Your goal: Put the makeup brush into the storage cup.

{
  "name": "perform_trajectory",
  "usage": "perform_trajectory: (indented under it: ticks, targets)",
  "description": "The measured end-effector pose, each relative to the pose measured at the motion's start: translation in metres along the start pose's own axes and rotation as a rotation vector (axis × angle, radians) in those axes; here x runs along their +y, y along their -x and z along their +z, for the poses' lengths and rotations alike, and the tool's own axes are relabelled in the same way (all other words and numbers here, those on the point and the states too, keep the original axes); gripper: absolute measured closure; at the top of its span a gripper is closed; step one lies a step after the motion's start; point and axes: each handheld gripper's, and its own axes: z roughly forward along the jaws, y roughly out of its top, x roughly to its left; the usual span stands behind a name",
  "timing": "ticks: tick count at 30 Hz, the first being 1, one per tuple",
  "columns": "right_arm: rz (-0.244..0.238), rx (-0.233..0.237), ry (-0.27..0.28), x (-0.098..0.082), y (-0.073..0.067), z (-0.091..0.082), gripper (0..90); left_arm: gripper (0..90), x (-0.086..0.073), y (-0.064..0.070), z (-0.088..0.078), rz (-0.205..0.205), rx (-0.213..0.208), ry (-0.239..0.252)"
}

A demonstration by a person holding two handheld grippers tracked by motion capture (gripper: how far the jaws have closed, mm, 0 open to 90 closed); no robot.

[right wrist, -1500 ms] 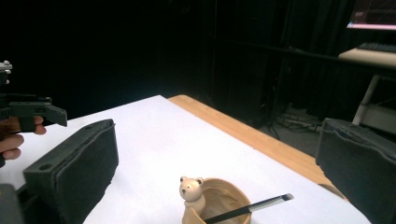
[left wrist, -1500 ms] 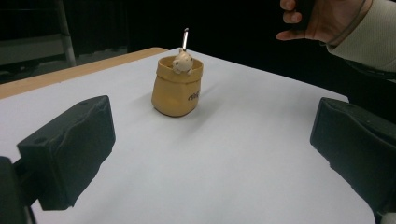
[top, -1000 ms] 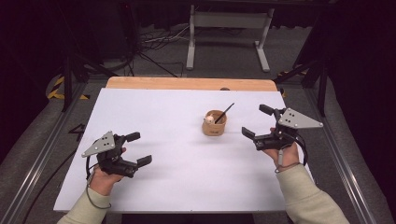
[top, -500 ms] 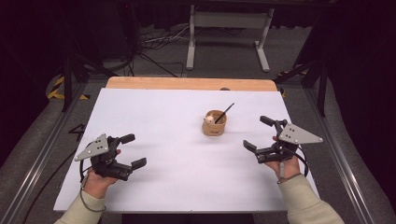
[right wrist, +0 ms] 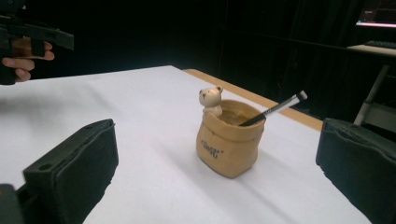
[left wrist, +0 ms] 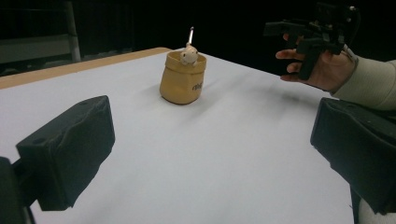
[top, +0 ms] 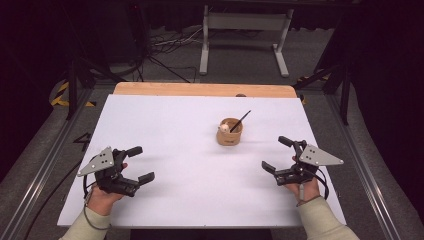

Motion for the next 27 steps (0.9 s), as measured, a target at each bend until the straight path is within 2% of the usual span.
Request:
perform_trajectory:
  ticks: [4, 6, 13, 15, 27]
  targets:
    - [0.011, 0.001, -0.006, -0.006, 0.0, 0.001, 0.0, 0.7, -0.002, 0.0, -0.001, 0.0, 0.005, 0.007]
    - [0.028, 0.0, -0.014, -0.012, 0.0, 0.002, 0.0, 0.7, -0.004, -0.001, -0.001, -0.008, 0.005, 0.029]
    - [0.068, -0.006, -0.03, -0.024, 0.002, 0.003, 0.0, 0.7, -0.008, -0.002, 0.001, 0.001, 0.01, 0.021]
    - [0.079, -0.007, -0.034, -0.027, 0.003, 0.002, 0.0, 0.7, -0.01, -0.002, 0.002, -0.008, 0.017, 0.029]
    - [0.084, -0.002, -0.041, -0.029, 0.002, 0.001, 0.0, 0.7, -0.012, -0.004, 0.002, -0.022, 0.025, 0.045]
